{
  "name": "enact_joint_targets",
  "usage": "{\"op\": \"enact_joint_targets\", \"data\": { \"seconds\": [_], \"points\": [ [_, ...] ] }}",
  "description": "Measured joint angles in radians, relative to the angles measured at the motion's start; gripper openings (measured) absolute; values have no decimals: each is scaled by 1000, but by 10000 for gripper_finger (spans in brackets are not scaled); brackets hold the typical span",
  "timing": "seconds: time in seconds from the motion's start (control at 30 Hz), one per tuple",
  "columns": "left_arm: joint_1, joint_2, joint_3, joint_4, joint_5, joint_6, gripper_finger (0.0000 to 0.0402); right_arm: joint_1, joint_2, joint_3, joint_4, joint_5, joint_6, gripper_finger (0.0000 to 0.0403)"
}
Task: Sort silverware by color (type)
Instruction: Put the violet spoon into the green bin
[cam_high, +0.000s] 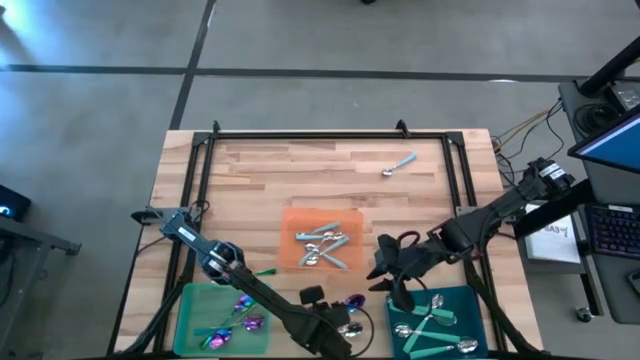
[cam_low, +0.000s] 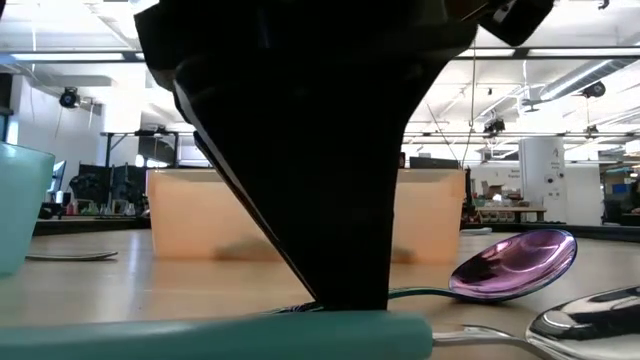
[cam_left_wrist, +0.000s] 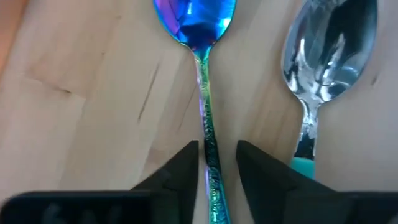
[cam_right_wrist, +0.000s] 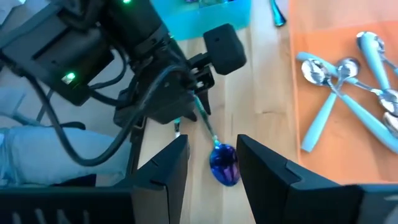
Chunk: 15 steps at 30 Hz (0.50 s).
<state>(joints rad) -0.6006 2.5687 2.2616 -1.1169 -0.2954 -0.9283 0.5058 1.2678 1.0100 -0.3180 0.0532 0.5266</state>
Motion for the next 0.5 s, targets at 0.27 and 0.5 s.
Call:
{"op": "enact_joint_targets", "data": {
  "seconds": [0.27,0.5],
  "points": [
    [8,-2,-1,-13,44,9,15,27,0,0,0,0,-1,129],
    [35,6,87,-231,3,67,6,27,0,0,0,13,-3,125]
  ]
}}
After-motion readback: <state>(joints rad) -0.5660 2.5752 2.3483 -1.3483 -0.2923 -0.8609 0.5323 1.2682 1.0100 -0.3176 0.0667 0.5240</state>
